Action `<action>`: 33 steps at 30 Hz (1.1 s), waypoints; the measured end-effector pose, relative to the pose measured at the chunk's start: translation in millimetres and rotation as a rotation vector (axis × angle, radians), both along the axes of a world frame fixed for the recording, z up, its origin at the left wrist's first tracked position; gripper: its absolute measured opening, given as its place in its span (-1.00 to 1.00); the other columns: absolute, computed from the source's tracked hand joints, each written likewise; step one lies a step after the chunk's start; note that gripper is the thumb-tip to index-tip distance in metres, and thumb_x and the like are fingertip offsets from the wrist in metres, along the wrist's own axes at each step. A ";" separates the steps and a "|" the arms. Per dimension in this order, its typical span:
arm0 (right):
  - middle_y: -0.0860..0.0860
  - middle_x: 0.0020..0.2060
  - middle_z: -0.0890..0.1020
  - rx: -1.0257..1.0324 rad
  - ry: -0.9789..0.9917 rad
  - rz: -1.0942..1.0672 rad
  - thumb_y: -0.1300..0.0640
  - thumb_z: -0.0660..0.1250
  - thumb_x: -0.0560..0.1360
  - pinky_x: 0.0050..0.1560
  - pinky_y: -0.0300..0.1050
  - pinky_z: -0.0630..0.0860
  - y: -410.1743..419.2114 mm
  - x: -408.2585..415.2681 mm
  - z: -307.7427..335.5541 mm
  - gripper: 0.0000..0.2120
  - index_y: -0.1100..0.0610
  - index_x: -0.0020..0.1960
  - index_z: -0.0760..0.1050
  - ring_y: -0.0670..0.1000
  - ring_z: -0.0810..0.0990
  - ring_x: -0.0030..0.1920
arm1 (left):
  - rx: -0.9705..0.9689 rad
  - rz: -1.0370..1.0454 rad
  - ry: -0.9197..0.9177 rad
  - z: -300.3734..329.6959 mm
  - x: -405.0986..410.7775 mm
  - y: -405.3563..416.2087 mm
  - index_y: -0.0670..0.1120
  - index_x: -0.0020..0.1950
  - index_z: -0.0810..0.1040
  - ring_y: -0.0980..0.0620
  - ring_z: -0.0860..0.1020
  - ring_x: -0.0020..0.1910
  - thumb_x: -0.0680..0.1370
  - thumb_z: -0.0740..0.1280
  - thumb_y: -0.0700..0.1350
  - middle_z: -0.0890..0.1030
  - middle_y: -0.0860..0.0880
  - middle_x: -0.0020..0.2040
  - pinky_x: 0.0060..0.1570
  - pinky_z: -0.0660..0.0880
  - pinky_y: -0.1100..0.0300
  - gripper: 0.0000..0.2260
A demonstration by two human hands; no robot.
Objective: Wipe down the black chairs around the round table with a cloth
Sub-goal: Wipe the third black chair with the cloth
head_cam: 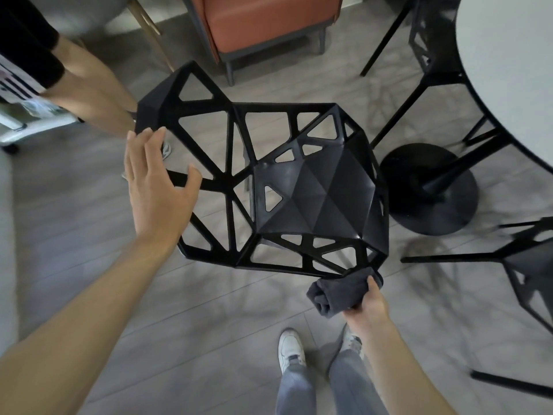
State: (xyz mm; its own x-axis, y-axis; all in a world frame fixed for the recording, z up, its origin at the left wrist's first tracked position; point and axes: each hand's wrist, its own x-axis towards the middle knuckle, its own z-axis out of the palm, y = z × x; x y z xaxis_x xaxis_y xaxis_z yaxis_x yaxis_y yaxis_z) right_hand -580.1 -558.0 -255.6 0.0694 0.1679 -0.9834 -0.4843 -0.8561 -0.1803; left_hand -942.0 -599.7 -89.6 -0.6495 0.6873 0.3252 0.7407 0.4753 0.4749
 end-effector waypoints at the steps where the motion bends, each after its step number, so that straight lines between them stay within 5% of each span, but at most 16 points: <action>1: 0.20 0.23 0.61 -0.020 -0.019 -0.006 -0.28 0.36 0.52 0.30 0.30 0.49 8.1 7.0 -1.8 -0.38 0.17 0.35 0.45 0.31 0.60 0.22 | 0.003 0.000 -0.004 -0.2 7.2 4.0 -0.10 0.58 0.28 -0.14 0.11 0.66 0.64 0.32 -0.02 0.29 -0.13 0.58 0.60 0.10 0.12 -0.46; 5: 0.16 0.27 0.60 -0.046 -0.125 -0.028 -0.41 0.42 0.34 0.14 0.32 0.53 44.9 30.7 -5.7 -0.17 0.17 0.35 0.46 0.29 0.60 0.18 | 0.032 0.005 -0.058 -0.9 42.4 25.9 -0.05 0.61 0.25 -0.10 0.07 0.67 0.62 0.36 -0.02 0.22 -0.11 0.62 0.62 0.10 0.06 -0.42; 8: 0.05 0.20 0.56 0.105 -0.235 -0.027 -0.23 0.33 0.59 -0.06 0.04 0.58 64.4 30.5 35.4 -0.46 0.21 0.29 0.41 0.14 0.60 0.05 | 0.059 0.008 -0.126 -1.8 74.4 47.1 0.01 0.62 0.23 -0.09 0.13 0.66 0.60 0.41 -0.11 0.15 -0.07 0.65 0.56 0.29 -0.16 -0.36; 11: 0.07 0.15 0.55 0.263 -0.365 0.083 -0.06 0.27 0.68 -0.27 -0.07 0.48 80.7 49.4 49.2 -0.61 0.21 0.35 0.42 0.08 0.58 -0.12 | 0.074 -0.007 -0.132 -2.9 97.4 66.2 0.04 0.63 0.23 -0.09 0.08 0.67 0.59 0.43 -0.17 0.10 -0.08 0.67 0.57 0.25 -0.22 -0.34; 16: 0.11 0.15 0.62 0.346 -0.379 0.154 -0.05 0.29 0.66 -0.16 -0.03 0.56 81.1 84.5 81.2 -0.66 0.19 0.28 0.48 0.13 0.63 -0.04 | 0.016 -0.033 -0.102 -5.2 122.3 83.4 -0.04 0.60 0.27 -0.15 0.03 0.68 0.59 0.39 -0.18 0.17 -0.16 0.65 0.65 -0.11 -0.16 -0.40; 19: 0.16 0.15 0.67 0.322 -0.336 0.160 -0.12 0.32 0.62 0.15 0.15 0.60 63.3 96.9 122.8 -0.57 0.21 0.28 0.53 0.23 0.65 0.10 | -0.030 -0.072 -0.216 5.2 134.1 85.1 -0.06 0.58 0.27 -0.16 0.05 0.68 0.61 0.38 -0.15 0.20 -0.16 0.63 0.63 -0.06 -0.29 -0.44; 21: 0.19 0.12 0.68 0.328 -0.286 0.190 -0.17 0.37 0.56 0.17 0.17 0.61 47.9 109.4 156.0 -0.51 0.18 0.30 0.55 0.24 0.66 0.09 | -0.133 -0.054 -0.273 14.9 145.8 79.5 -0.04 0.60 0.25 -0.16 0.01 0.68 0.60 0.39 -0.10 0.18 -0.14 0.65 0.59 -0.11 -0.39 -0.40; 24: 0.20 -0.04 0.71 0.391 -0.166 0.250 0.02 0.33 0.65 -0.25 -0.04 0.68 26.2 122.3 220.6 -0.73 0.22 0.18 0.55 0.19 0.70 -0.10 | -0.295 -0.109 -0.171 33.5 172.7 67.8 -0.05 0.57 0.34 -0.14 0.04 0.68 0.59 0.40 -0.06 0.25 -0.14 0.62 0.54 -0.24 -0.35 -0.44; 25: 0.21 -0.06 0.72 0.416 -0.103 0.282 0.11 0.31 0.66 -0.32 -0.05 0.67 19.4 129.6 238.2 -0.79 0.25 0.16 0.55 0.19 0.72 -0.14 | -0.325 -0.154 -0.147 41.8 183.0 64.6 -0.07 0.53 0.40 -0.14 0.11 0.66 0.59 0.40 -0.07 0.32 -0.14 0.58 0.55 -0.18 -0.30 -0.49; 27: 0.25 0.04 0.72 0.441 -0.055 0.342 0.16 0.38 0.62 -0.14 0.06 0.69 1.8 146.5 261.9 -0.73 0.30 0.24 0.53 0.21 0.74 -0.04 | -0.360 -0.303 -0.141 59.4 205.5 57.8 -0.13 0.38 0.56 -0.15 0.36 0.54 0.59 0.39 -0.12 0.49 -0.12 0.43 0.56 0.18 -0.20 -0.64; 29: 0.22 0.10 0.72 0.469 -0.083 0.335 0.14 0.46 0.56 0.09 0.18 0.66 -15.1 169.7 276.1 -0.61 0.27 0.32 0.51 0.24 0.72 0.09 | -0.398 -0.450 -0.173 84.4 231.3 53.0 -0.14 0.25 0.64 -0.13 0.54 0.33 0.60 0.36 -0.14 0.58 -0.08 0.27 0.33 0.46 -0.05 -0.75; 33: 0.17 -0.06 0.75 0.534 -0.146 0.194 0.19 0.40 0.60 -0.18 0.00 0.68 -48.2 210.9 320.8 -0.80 0.25 0.19 0.55 0.16 0.76 -0.10 | -0.471 -0.579 -0.251 139.0 284.9 37.7 -0.05 0.24 0.63 -0.03 0.57 0.17 0.67 0.26 -0.10 0.61 0.00 0.21 0.08 0.51 0.03 -0.79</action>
State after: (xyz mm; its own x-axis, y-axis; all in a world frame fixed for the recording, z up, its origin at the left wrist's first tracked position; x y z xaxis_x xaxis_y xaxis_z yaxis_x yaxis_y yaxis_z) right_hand -369.3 -606.3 65.3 0.1165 0.6609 -0.7414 -0.2657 -0.6985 -0.6644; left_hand -657.1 -561.9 49.4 -0.1615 0.9678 -0.1928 0.8293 0.2391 0.5052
